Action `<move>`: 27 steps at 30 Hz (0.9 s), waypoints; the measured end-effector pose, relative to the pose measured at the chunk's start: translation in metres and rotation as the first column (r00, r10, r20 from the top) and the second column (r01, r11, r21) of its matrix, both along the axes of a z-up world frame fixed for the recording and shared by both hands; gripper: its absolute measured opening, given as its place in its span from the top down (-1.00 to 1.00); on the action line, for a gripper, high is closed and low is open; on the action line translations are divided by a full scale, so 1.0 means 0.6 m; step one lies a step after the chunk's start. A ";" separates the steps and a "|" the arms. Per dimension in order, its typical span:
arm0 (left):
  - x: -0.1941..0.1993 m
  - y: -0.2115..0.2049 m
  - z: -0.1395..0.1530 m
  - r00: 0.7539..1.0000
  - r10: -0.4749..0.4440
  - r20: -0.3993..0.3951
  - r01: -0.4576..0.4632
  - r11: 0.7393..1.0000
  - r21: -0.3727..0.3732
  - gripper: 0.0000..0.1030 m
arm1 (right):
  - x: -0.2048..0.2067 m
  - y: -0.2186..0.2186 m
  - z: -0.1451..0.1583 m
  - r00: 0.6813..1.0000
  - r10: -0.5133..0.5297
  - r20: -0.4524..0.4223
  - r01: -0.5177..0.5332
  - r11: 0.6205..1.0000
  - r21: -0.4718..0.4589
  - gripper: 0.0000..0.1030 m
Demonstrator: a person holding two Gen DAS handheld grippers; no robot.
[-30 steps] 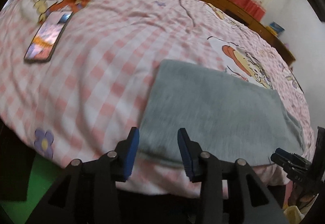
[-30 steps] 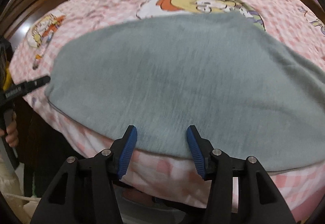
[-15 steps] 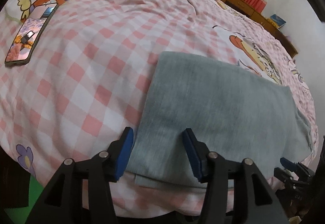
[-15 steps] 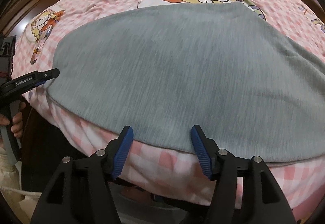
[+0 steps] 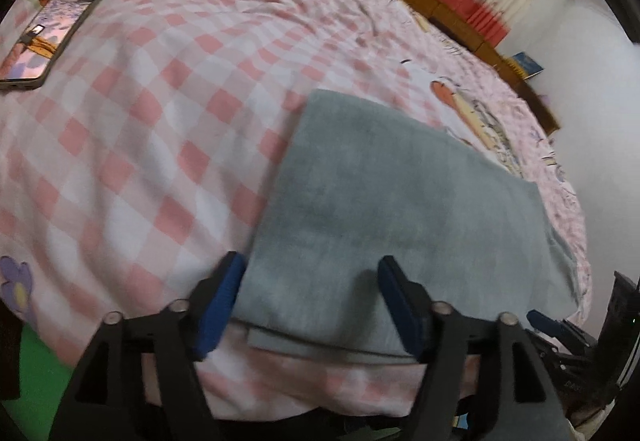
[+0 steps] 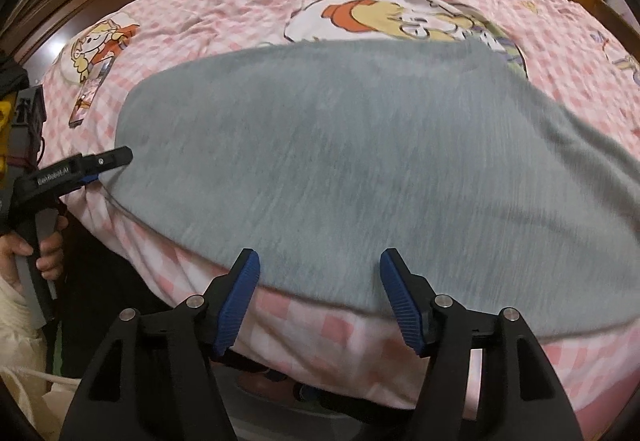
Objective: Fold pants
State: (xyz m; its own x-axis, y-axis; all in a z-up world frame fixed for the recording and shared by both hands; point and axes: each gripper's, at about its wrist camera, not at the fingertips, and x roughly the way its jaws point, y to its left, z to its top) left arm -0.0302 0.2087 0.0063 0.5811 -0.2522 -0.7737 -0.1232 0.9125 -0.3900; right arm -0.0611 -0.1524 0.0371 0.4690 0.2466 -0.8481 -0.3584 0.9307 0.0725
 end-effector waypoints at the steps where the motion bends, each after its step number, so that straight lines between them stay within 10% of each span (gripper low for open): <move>1: 0.002 -0.002 -0.001 1.000 -0.010 0.005 0.010 1.000 0.008 -0.44 | 0.004 0.004 0.003 1.000 0.001 0.005 -0.001 1.000 0.000 -0.25; 15: -0.008 -0.033 0.000 0.994 -0.077 0.082 0.065 0.987 0.146 -0.14 | 0.042 0.030 -0.026 0.999 -0.019 -0.027 0.019 1.000 -0.007 -0.25; 21: -0.009 -0.029 0.005 0.994 -0.065 0.090 0.058 0.995 0.078 0.33 | 0.042 0.030 -0.027 1.000 -0.019 -0.024 0.019 1.000 -0.004 -0.25; 27: -0.004 -0.030 0.004 0.996 -0.036 0.085 0.033 0.999 0.044 0.35 | 0.039 0.020 -0.016 0.999 -0.024 -0.021 0.025 0.999 0.032 -0.20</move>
